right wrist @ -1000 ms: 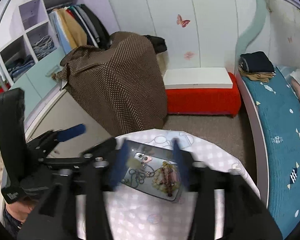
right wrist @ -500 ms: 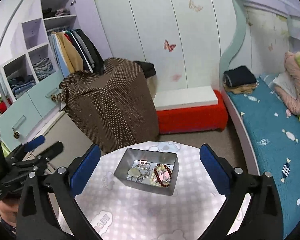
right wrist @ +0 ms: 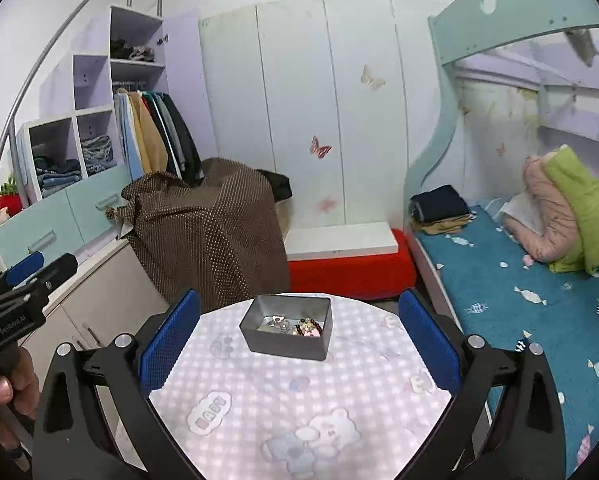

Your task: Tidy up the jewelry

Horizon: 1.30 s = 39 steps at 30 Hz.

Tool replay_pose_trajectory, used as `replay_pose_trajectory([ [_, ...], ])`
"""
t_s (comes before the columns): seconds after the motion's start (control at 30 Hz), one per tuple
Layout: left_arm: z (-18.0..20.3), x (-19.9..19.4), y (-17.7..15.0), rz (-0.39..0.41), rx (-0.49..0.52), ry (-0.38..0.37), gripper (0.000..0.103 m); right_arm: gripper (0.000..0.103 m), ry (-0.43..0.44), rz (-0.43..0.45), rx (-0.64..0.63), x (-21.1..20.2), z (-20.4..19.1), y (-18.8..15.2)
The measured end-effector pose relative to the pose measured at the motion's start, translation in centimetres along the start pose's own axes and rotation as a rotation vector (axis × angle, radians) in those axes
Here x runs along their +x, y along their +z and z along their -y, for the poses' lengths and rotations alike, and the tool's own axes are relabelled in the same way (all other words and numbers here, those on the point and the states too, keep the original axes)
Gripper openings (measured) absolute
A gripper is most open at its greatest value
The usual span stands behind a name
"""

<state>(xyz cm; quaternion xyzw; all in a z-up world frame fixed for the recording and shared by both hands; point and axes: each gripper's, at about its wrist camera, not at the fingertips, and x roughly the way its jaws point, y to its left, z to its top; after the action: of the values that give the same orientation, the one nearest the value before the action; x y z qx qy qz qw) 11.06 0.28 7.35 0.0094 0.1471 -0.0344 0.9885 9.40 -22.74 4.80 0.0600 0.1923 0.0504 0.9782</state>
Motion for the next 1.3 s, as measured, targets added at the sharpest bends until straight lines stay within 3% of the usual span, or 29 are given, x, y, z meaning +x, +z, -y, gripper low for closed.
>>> replay_pose_trajectory([
  [0.27,0.4,-5.8,-1.9,0.047,-0.004,0.023,0.098,0.096,-0.068,0.043,-0.042,-4.9,-1.5,-2.8],
  [0.67,1.0,-10.8,-4.4,0.050,-0.005,0.032,0.098,0.096,-0.112,0.076,-0.102,-8.2,-4.3,-6.2],
  [1.3,0.2,-12.7,-6.2,0.043,-0.005,0.065,0.098,0.096,-0.105,0.072,-0.146,-8.3,-6.6,-7.4],
])
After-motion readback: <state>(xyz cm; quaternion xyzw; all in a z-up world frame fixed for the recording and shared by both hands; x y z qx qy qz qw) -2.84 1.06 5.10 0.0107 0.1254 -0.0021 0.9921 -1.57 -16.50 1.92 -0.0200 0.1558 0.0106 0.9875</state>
